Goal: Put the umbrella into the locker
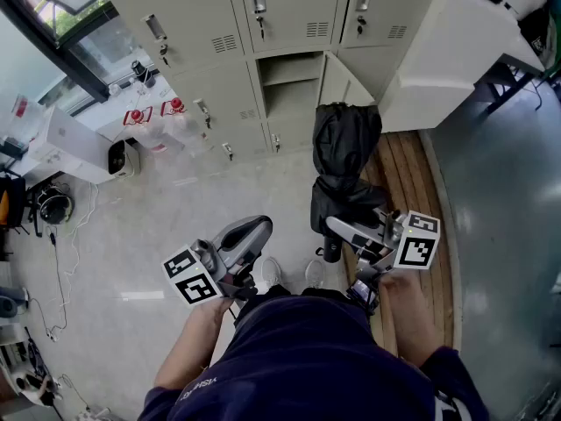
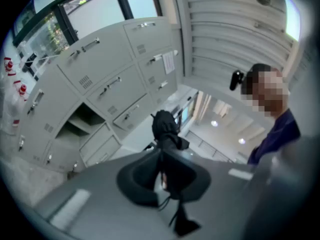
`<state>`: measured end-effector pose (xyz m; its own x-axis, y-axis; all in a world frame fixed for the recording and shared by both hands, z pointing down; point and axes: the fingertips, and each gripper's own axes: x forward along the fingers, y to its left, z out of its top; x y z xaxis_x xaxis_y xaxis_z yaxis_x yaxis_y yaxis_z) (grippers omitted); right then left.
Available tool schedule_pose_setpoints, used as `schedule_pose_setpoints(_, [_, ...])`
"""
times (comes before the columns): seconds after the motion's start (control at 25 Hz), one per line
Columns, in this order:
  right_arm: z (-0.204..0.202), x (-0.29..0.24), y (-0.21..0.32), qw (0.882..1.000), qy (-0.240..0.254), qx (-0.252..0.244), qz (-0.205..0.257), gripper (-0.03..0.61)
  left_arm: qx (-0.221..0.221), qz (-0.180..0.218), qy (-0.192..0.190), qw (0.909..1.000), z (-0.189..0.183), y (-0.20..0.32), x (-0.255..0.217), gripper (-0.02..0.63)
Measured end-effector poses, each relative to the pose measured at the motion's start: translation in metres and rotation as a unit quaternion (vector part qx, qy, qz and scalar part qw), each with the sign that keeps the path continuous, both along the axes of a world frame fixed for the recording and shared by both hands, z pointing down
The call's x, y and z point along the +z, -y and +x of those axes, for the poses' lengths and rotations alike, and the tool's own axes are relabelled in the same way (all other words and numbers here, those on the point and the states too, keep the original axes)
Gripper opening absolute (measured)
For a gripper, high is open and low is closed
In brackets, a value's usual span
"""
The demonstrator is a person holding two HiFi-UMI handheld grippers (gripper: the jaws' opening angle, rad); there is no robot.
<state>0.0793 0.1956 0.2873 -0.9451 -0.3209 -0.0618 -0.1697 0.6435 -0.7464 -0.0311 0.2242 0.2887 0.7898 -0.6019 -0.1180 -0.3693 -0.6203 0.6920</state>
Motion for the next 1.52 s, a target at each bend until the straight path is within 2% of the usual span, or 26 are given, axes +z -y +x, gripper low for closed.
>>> schedule_pose_setpoints(0.4, [0.014,0.007,-0.002,1.000,0.002,-0.006,-0.010,0.179,0.000,-0.003,0.003,1.0000,0.020,0.001,0.004,0.019])
schedule_pose_setpoints(0.64, [0.039,0.025,-0.004,0.999,-0.045,-0.009,-0.017,0.189,-0.013,0.007,0.024,0.9996,0.047,0.001,0.001,0.008])
schedule_pose_setpoints(0.8, [0.053,0.032,-0.006,0.998,-0.050,-0.018,-0.023,0.187,-0.024,0.014,0.037,0.9989,0.060,-0.001,0.000,0.003])
schedule_pose_setpoints(1.0, [0.071,0.037,-0.001,0.998,-0.056,-0.019,-0.029,0.187,-0.037,0.003,0.045,0.9983,0.070,-0.003,0.005,0.002])
schedule_pose_setpoints(1.28, [0.074,0.044,0.020,0.997,-0.065,-0.015,-0.040,0.187,-0.040,-0.001,0.051,0.9979,0.069,0.014,0.007,0.002])
schedule_pose_setpoints(1.52, [0.059,0.063,0.055,0.993,-0.096,-0.011,-0.061,0.187,-0.041,-0.006,0.037,0.9985,0.054,0.045,0.021,0.002])
